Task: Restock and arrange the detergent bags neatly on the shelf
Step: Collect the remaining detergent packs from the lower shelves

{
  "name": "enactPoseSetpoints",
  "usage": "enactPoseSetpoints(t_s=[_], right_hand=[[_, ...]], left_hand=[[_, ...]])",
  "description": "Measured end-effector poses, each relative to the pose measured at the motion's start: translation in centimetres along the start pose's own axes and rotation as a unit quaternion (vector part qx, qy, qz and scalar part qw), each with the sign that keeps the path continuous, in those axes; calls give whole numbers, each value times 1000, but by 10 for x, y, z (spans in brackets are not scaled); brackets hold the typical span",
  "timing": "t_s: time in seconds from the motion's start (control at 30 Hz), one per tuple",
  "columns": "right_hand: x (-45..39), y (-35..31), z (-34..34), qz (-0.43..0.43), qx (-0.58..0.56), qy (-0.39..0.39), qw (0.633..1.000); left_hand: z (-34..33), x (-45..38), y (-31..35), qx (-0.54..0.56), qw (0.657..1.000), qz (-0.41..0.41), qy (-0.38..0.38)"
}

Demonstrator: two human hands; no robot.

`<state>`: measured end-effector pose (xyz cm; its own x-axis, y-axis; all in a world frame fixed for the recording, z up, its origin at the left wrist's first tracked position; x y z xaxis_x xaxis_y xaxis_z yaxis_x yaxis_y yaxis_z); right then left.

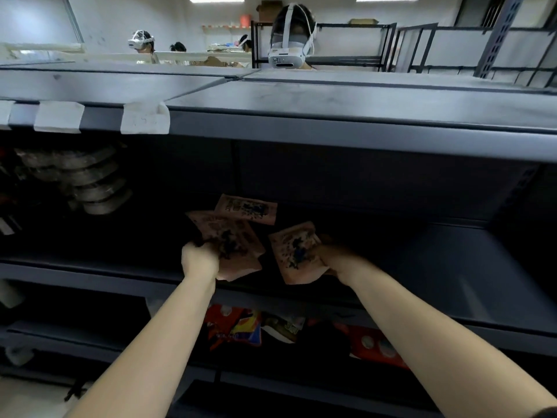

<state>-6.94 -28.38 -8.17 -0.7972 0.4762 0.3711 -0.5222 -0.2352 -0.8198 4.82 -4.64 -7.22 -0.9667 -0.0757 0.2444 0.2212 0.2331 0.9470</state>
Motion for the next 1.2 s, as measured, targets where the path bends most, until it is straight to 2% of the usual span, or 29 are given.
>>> enactPoseSetpoints(t_s=[0.1,0.27,0.4,0.57,0.77,1.2], right_hand=[[21,9,23,33,-17,78,996],[57,29,52,51,-25,153,987],[101,43,68,93,-98,184,974],[164,64,91,127,-109,273,947],[246,88,108,153,-164,365,904],[385,150,184,144,-175,515,827]], left_hand=[[1,27,9,-98,990,-104,8],[-17,69,19,-139,966,-212,-50],[-35,107,20,-134,947,-266,-122],[-47,156,19,-95,925,-309,-200],[-57,224,19,-41,905,-316,-282],[-113,360,4,39,860,-307,-407]])
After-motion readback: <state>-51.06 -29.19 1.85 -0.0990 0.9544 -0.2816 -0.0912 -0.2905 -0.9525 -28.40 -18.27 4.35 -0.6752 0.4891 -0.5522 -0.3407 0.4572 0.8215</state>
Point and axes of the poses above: each hand's wrist, its own x-axis away from the middle knuckle, its own z-axis out of the back of the hand, y = z × x, the point moved 7 cm from there along -x, towards the middle knuckle, and after that the axes turned 15 degrees about x, right-handed, at the moved point
